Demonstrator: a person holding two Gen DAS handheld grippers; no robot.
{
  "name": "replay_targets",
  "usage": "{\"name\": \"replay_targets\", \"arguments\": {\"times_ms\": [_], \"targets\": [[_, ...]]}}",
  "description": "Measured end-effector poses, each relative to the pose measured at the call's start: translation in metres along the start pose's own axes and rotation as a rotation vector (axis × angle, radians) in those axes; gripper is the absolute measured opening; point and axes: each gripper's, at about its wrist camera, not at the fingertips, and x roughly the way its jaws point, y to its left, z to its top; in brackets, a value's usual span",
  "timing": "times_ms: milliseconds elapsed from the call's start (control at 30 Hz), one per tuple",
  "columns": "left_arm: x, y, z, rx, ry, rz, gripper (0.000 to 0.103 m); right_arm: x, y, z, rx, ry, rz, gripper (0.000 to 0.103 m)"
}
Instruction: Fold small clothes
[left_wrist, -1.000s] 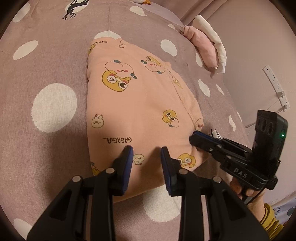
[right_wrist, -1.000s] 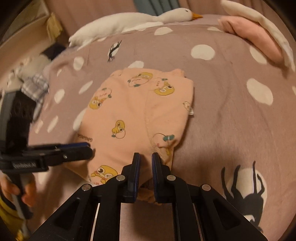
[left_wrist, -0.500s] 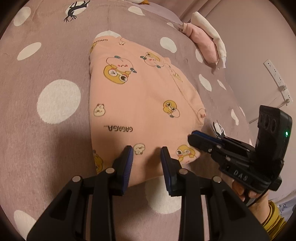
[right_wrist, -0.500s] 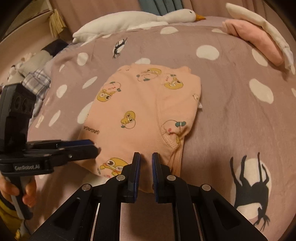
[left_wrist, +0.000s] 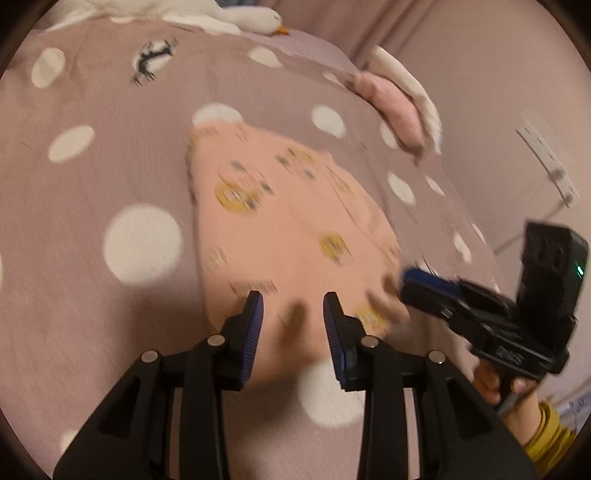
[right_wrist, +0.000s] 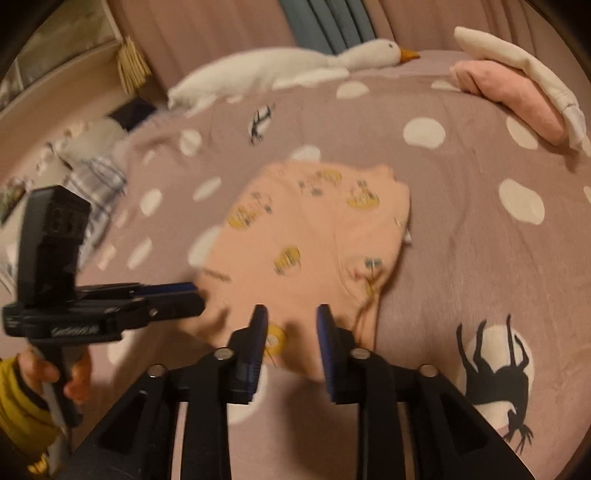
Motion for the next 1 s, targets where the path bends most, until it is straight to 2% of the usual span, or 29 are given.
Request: {"name": "replay_targets", "arguments": {"times_ms": [67, 233, 333, 467, 600, 633, 800, 867, 1000], "targets": [[0.006, 0.010, 0.013, -0.045, -0.017, 0.008, 0.032, 0.004, -0.001, 0.008, 0.014, -0.010, 0.010, 0.027], [0.030, 0.028, 0.034, -0.127, -0.009, 0.031, 0.031, 0.033, 0.004, 0.044, -0.003, -0.008, -0.054, 0.027], [0.045, 0.029, 0.037, -0.112, 0.025, 0.064, 0.031, 0.059, 0.002, 0.069, 0.028, 0.008, -0.020, 0.027], [0.046, 0.023, 0.035, -0.050, 0.022, 0.087, 0.031, 0.098, 0.004, 0.088, 0.040, 0.064, -0.018, 0.027], [0.046, 0.027, 0.035, -0.035, 0.027, 0.081, 0.032, 0.140, 0.000, 0.097, 0.063, 0.142, -0.105, 0.027], [0.046, 0.028, 0.035, -0.034, 0.027, 0.080, 0.032, 0.143, -0.004, 0.100, 0.081, 0.143, -0.121, 0.022], [0.046, 0.027, 0.033, -0.019, 0.027, 0.089, 0.033, 0.128, -0.017, 0.111, 0.151, 0.089, -0.189, 0.021], [0.047, 0.026, 0.033, -0.018, 0.027, 0.091, 0.033, 0.116, -0.015, 0.108, 0.139, 0.074, -0.179, 0.021], [0.048, 0.024, 0.033, -0.024, 0.029, 0.095, 0.033, 0.081, -0.004, 0.084, 0.059, 0.064, -0.131, 0.022]]}}
